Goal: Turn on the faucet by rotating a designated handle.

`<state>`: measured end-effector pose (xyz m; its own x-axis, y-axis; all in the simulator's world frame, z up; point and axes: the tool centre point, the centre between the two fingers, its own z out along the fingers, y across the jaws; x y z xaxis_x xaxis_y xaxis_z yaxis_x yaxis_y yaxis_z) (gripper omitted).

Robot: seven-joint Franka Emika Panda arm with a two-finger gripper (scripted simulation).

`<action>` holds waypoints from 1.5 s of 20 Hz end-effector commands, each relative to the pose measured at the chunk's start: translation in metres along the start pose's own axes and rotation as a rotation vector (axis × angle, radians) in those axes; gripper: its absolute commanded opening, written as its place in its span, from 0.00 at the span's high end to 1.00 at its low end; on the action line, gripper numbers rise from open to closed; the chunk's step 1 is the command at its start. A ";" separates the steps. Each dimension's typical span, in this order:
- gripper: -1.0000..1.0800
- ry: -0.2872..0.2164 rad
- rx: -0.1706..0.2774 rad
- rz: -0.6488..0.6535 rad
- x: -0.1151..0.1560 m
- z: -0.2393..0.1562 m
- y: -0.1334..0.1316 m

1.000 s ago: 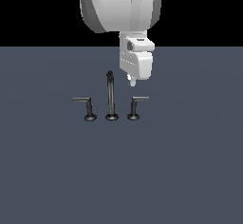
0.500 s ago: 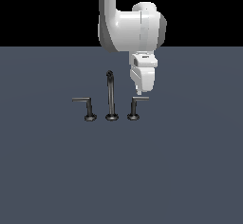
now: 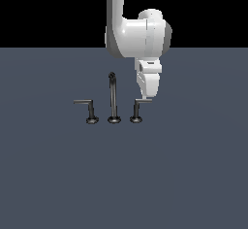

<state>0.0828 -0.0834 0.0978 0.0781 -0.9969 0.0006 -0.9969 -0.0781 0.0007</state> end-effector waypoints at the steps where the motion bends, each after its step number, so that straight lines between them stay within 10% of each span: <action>1: 1.00 0.000 0.001 0.001 0.000 0.000 0.000; 30: 1.00 -0.001 0.003 0.000 0.006 0.000 0.073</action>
<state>0.0211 -0.0962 0.0978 0.0793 -0.9968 0.0021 -0.9967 -0.0794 -0.0154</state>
